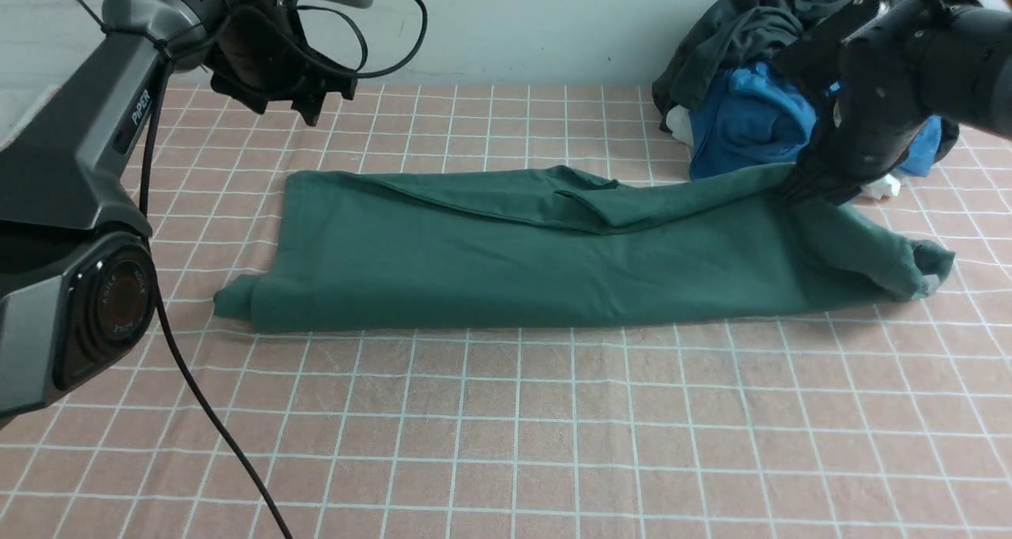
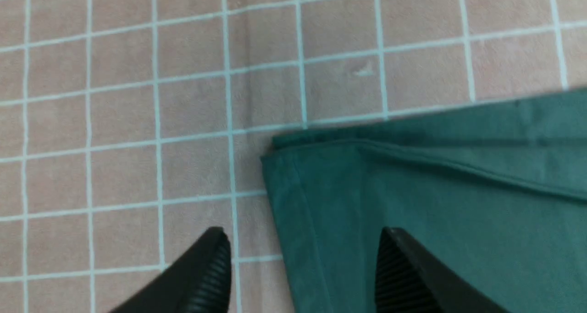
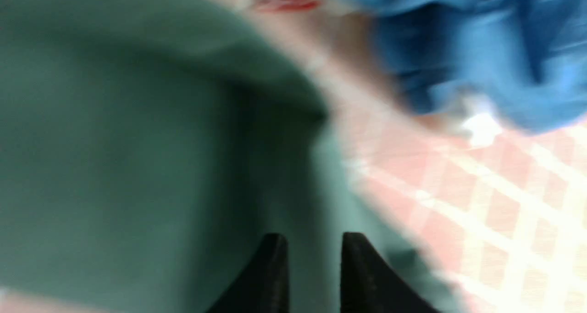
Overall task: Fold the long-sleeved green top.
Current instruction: Use both arms to drag the lower edge of the fabric forward and fold it over the upper edge
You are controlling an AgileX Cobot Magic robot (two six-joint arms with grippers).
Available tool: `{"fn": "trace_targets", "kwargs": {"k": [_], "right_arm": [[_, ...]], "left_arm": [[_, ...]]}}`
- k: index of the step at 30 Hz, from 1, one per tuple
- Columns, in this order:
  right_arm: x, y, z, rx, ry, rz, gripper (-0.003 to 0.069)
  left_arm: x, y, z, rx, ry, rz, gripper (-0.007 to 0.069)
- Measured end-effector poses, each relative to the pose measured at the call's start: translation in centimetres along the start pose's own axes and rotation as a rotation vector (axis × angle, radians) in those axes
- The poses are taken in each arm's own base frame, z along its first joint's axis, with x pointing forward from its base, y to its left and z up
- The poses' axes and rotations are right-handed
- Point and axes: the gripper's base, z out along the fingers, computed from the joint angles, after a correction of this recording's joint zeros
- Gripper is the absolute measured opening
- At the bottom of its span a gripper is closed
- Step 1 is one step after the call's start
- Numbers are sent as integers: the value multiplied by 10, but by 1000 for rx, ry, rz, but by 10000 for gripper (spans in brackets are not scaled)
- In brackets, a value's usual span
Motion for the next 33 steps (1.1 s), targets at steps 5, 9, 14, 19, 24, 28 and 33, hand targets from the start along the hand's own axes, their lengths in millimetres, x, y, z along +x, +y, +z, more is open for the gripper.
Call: {"fn": "trace_targets", "kwargs": {"k": [5,9,14,19,24,28,33], "right_arm": [[11,25,10,-271,77,-111,-2],[24,13,37,-270,143,-131,-11],[48,-60,76,-18,242,71,-13],[39,-110,50,109,144,368,-13],[11,-79,17,-124,11,306,-13],[-22,-7,23,-439,-143,47,-13],[-36,54,75,-489,-223,-140,-13]], "left_arm": [[-4,-12,-19,152,-33,7,262],[-11,-16,-47,231,-92,18,206],[-18,-14,-104,251,-200,38,174],[-18,-4,-171,207,-317,48,167],[-7,1,-201,176,-321,54,167],[25,2,-225,173,-247,71,139],[88,2,-262,168,-247,64,60]]}}
